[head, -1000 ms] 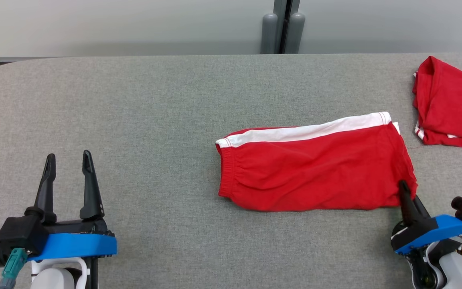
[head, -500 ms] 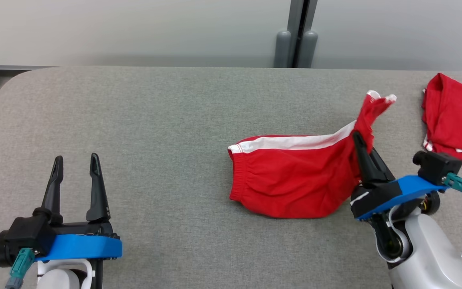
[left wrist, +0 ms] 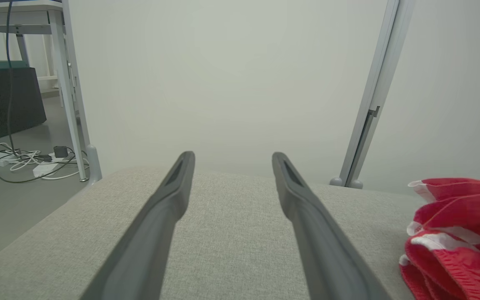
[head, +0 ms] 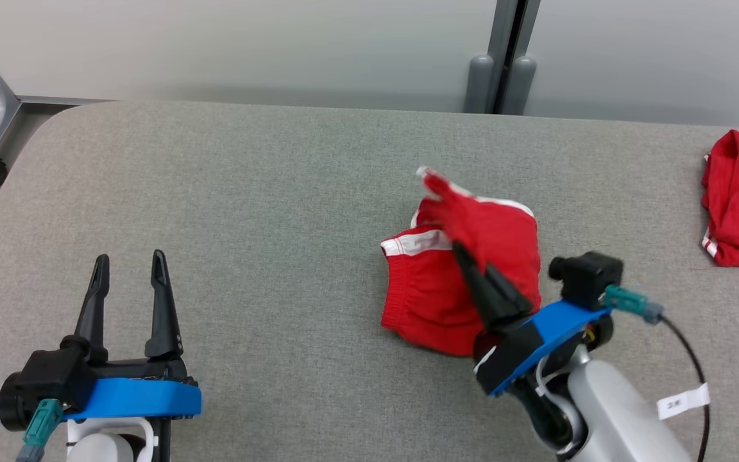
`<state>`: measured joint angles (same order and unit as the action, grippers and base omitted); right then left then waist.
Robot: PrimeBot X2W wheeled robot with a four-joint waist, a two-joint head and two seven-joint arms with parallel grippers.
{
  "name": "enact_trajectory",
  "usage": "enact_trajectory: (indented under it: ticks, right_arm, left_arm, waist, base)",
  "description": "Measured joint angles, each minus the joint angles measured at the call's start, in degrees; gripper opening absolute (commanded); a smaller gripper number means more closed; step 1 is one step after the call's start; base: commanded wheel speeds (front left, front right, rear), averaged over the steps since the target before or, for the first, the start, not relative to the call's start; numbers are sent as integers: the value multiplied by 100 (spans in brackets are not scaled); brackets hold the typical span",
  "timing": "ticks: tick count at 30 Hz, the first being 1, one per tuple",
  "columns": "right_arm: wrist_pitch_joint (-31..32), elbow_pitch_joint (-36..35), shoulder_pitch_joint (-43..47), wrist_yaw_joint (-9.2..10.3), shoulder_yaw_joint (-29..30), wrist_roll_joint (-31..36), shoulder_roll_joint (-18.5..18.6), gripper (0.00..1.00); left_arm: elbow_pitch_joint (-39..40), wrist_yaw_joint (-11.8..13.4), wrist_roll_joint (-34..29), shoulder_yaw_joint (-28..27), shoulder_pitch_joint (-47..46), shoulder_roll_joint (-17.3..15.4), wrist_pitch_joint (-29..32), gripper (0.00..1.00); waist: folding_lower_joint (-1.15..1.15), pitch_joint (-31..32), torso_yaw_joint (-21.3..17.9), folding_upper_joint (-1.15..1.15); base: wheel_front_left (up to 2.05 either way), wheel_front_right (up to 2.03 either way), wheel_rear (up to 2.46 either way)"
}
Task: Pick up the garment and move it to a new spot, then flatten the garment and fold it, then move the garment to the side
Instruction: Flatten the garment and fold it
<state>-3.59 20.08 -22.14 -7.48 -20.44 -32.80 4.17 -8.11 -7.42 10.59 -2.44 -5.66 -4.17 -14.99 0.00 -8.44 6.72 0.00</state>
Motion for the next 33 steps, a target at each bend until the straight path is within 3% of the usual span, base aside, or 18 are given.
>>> enact_trajectory:
  ticks: [17, 18, 19, 29, 33]
  right_arm:
    - [-213, 290, 470, 0, -1235, -223, 144, 0]
    - [-265, 323, 464, 0, -1341, -214, 174, 31]
    - [-314, 349, 452, 0, -1443, -224, 185, 100]
    - [-684, 552, 227, 0, -2126, -669, 311, 100]
    - [-933, 519, 132, 0, -2125, -706, 394, 100]
  left_arm:
    - [-4, 0, 0, 4, 41, 58, -1, 100]
    - [-10, 0, 0, 5, 29, 60, -1, 100]
    - [-12, 0, 0, 8, 17, 60, 0, 100]
    - [-53, -1, -10, 54, 15, 68, -1, 100]
    - [-79, -1, -21, 41, 31, 54, -1, 100]
  waist:
    - [1, -47, 40, 0]
    - [1, -50, 41, 0]
    - [1, -50, 40, 0]
    - [1, 14, -90, 0]
    - [0, 70, -207, 0]
  base:
    - [0, 0, 0]
    - [0, 0, 0]
    - [0, 0, 0]
    - [0, 0, 0]
    - [0, 0, 0]
